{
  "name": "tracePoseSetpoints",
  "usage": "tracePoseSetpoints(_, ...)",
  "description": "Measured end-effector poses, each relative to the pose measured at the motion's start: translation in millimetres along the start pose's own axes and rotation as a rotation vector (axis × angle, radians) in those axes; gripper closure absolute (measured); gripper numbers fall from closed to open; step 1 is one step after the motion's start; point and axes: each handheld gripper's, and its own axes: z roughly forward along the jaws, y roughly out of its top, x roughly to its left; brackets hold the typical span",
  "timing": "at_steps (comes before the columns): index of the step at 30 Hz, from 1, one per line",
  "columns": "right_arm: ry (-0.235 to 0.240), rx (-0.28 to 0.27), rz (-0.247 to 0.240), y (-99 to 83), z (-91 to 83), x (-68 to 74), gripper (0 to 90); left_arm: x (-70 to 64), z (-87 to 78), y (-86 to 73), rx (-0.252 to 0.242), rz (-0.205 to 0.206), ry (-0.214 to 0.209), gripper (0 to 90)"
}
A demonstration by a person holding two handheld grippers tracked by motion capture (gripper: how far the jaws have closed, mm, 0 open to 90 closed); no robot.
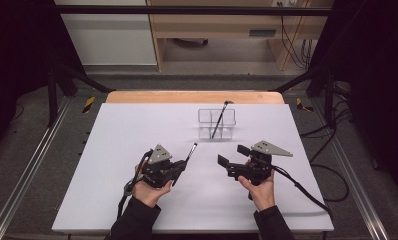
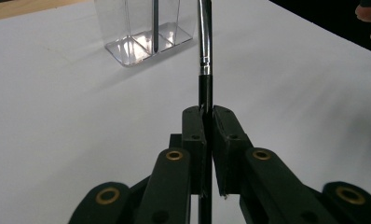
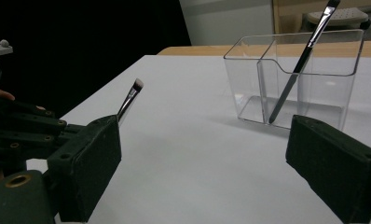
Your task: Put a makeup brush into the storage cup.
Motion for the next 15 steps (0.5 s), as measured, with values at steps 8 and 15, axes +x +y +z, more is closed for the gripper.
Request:
tracePoseSetpoints(8, 0.004, -0.003, 0.010, 2.0, 8.8, 7.8, 13.0, -5.5, 1.4, 0.1, -0.020, 0.004, -0.007, 83.3)
tracePoseSetpoints(15, 0.009, -0.007, 0.029, 2.1, 13.2, 10.2, 15.5, -8.8, 2.8, 0.3, -0.036, 0.003, -0.008, 83.3)
